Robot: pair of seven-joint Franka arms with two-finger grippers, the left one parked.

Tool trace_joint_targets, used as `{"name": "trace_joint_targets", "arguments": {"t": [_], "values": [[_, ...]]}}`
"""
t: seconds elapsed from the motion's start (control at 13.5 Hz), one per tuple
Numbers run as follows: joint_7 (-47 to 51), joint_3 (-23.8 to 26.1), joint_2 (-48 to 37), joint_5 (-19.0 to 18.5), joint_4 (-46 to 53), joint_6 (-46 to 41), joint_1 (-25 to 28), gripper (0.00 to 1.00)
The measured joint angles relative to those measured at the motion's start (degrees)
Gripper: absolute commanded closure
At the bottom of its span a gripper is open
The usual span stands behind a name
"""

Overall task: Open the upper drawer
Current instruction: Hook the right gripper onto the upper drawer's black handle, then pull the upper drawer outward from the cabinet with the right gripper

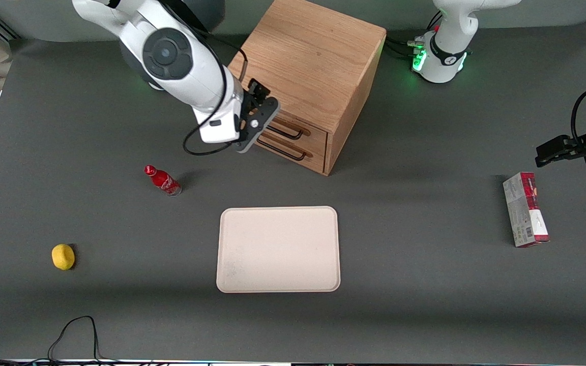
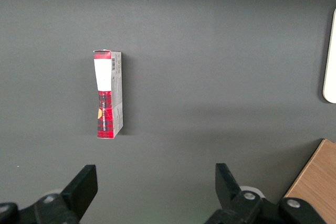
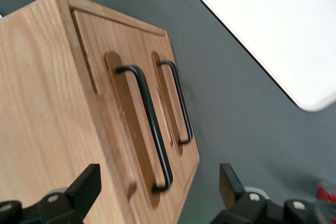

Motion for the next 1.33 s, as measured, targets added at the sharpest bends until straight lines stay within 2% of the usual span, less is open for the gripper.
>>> {"name": "trace_joint_targets", "arguments": {"t": [0.15, 0.37, 0.96, 1.19, 1.33], "values": [[-2.6, 0.0, 0.9, 0.0, -3.1, 3.6, 0.1, 0.0], [-6.7, -0.2, 2.6, -0.1, -4.0, 4.3, -0.2, 0.0], [-9.5, -0.2, 3.4, -0.3, -11.1, 12.4, -0.4, 0.0], [-9.9, -0.3, 4.3, -3.0, -11.3, 13.3, -0.4, 0.0], [-9.9, -0.4, 5.3, -6.6, -11.2, 14.3, -0.5, 0.0]]}}
